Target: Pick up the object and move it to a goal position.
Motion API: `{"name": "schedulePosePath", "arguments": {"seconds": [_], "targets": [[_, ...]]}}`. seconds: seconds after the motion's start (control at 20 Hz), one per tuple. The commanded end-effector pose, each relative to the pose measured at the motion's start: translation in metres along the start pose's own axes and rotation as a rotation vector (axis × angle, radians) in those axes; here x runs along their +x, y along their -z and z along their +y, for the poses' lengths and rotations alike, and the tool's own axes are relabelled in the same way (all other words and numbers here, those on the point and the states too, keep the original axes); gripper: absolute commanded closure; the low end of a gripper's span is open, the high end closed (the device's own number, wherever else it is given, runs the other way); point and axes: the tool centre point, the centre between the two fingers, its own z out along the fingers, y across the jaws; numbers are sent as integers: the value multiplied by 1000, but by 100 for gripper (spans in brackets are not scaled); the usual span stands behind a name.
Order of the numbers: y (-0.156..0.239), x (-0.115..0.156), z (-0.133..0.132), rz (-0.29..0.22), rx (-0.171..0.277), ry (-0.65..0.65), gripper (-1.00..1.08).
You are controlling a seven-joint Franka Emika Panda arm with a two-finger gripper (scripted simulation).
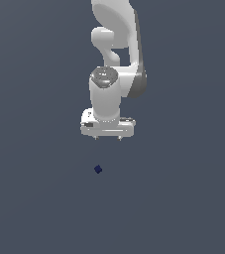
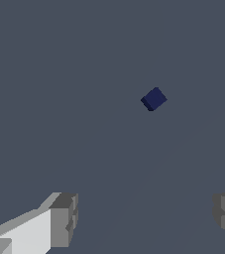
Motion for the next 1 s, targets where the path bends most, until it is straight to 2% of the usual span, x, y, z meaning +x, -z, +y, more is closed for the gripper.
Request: {"name": "schedulePosePath", "arguments": {"seconds": [0.0, 0.55, 0.95], "targets": [[0, 0, 0, 0, 0, 0, -92], [11, 1, -10, 2, -6, 57, -92], [7, 7, -7, 3, -3, 4, -92]]}}
